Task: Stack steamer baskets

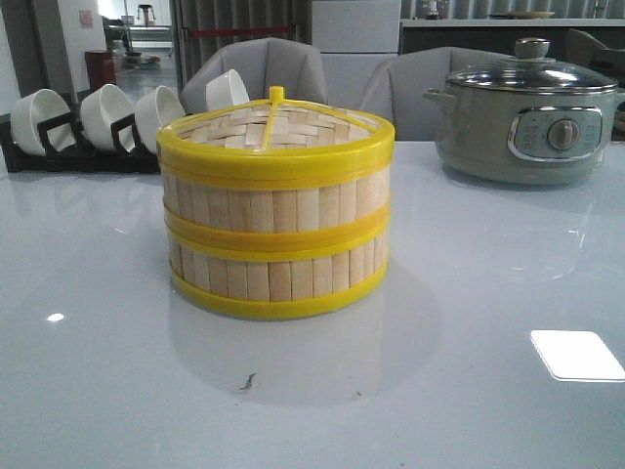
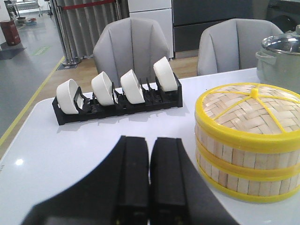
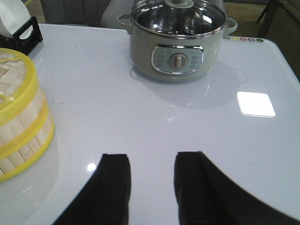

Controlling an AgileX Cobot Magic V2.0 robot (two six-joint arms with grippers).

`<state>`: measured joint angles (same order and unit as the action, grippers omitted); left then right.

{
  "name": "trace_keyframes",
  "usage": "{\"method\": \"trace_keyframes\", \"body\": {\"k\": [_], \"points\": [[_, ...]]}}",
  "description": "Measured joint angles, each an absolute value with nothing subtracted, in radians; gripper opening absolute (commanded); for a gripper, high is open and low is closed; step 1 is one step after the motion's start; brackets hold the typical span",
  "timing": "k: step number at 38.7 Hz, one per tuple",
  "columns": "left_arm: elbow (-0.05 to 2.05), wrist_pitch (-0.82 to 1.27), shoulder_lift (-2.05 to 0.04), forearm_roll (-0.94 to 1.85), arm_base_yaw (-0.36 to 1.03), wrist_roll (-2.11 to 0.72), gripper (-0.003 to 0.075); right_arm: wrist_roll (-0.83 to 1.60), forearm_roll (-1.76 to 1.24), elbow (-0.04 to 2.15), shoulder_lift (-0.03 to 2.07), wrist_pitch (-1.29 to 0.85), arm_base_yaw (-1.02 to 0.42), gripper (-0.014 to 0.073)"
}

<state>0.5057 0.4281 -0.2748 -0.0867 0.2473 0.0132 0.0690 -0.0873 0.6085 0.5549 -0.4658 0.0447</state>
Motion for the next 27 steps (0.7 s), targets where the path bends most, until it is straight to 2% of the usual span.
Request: {"method": "trace_keyframes", "body": {"k": [4, 15, 17, 21, 23, 27], "points": [[0.506, 0.428, -0.275, -0.087, 0.247, 0.013, 0.0085, 0.069, -0.087, 0.528, 0.474, -0.464, 0.06, 0.0346], [0.506, 0.428, -0.275, -0.087, 0.247, 0.013, 0.0085, 0.069, -0.087, 0.353, 0.316, -0.464, 0.067, 0.0247], [0.506, 0.428, -0.275, -0.087, 0.247, 0.013, 0.0085, 0.069, -0.087, 0.343, 0.308, -0.464, 0.067, 0.02], [0.506, 0.428, -0.275, -0.087, 0.247, 0.013, 0.0085, 0.069, -0.087, 0.332, 0.302, -0.47, 0.067, 0.0034], [0.506, 0.428, -0.275, -0.087, 0.247, 0.013, 0.0085, 0.069, -0.087, 0.33, 0.302, -0.472, 0.067, 0.0066], [0.506, 0.428, -0.275, -0.087, 0.247, 0.013, 0.0085, 0.069, -0.087, 0.33, 0.302, -0.477, 0.067, 0.0066]]}}
